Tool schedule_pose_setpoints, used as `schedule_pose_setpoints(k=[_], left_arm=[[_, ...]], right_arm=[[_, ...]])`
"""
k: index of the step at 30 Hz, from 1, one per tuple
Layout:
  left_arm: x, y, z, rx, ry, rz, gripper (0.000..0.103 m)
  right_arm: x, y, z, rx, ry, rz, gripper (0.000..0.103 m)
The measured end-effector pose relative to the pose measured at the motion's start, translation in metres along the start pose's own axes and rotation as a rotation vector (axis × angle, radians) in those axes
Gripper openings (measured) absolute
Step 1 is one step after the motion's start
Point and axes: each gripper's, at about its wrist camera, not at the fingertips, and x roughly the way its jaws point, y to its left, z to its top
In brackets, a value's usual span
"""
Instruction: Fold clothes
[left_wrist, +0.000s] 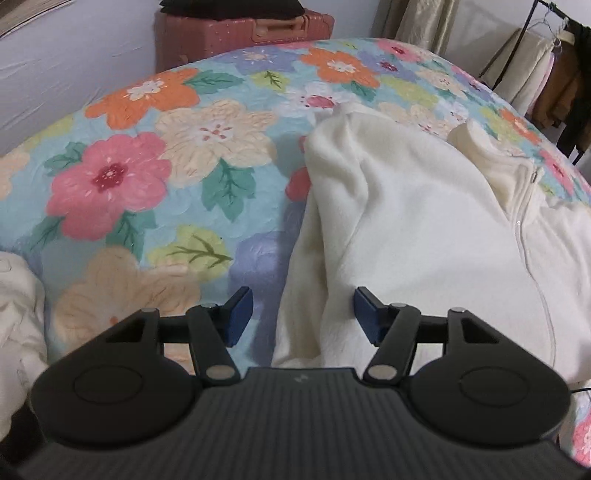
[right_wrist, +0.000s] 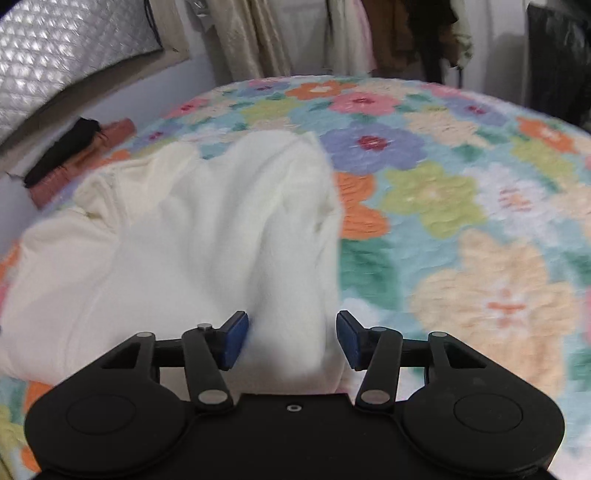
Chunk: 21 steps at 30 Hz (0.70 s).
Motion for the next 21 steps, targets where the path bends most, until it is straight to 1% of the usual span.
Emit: schedule_pose_setpoints(k=[2,4,6,8,9,10,11,12,13,15,16,18,19,21], left_arm=[[-0.005,0.0,0.002,0.0,-0.012,0.009,0.059],[-0.012,-0.001,0.005,0.006,-0.038,0.016,0.057],[-0.021,-0.002,0.007,0.024,-0.095,-0.019,0.058],[-0.034,-0.007,0.018,0.04,-0.146,-0.085,0.059],[-0.035,-0.012,0.026,0.064,-0.15,-0.128,0.059],[-0.033,-0.017,0.036,0.093,-0.147,-0.173,0.061],[-0.026,-0.024,0.048,0.139,-0.143,-0.212,0.061],[-0.017,-0.031,0.06,0.19,-0.137,-0.248,0.062],[-0.004,-0.038,0.073,0.248,-0.142,-0.263,0.063],[0.026,-0.048,0.095,0.338,-0.142,-0.238,0.063],[0.04,-0.049,0.105,0.364,-0.123,-0.228,0.063],[0.07,-0.05,0.124,0.408,-0.075,-0.212,0.063],[0.081,-0.047,0.131,0.412,-0.056,-0.22,0.063],[0.098,-0.037,0.138,0.373,-0.044,-0.277,0.063]], right_arm=[[-0.013,-0.003,0.0,-0.055,-0.018,-0.092,0.055],[-0.027,-0.013,0.002,-0.053,-0.022,-0.126,0.054],[-0.042,-0.021,0.012,-0.031,-0.049,-0.055,0.054],[-0.053,-0.026,0.025,-0.01,-0.066,0.043,0.054],[-0.054,-0.022,0.035,-0.027,-0.074,0.101,0.054],[-0.053,-0.015,0.045,-0.077,-0.092,0.143,0.055],[-0.052,-0.007,0.055,-0.127,-0.109,0.179,0.058],[-0.047,0.0,0.064,-0.178,-0.126,0.192,0.064],[-0.037,0.007,0.076,-0.231,-0.143,0.202,0.066],[-0.013,0.016,0.094,-0.288,-0.17,0.215,0.068],[0.003,0.018,0.104,-0.309,-0.174,0.219,0.068],[0.032,0.018,0.12,-0.323,-0.163,0.211,0.068],[0.046,0.017,0.127,-0.326,-0.158,0.207,0.068],[0.067,0.011,0.139,-0.298,-0.157,0.211,0.068]])
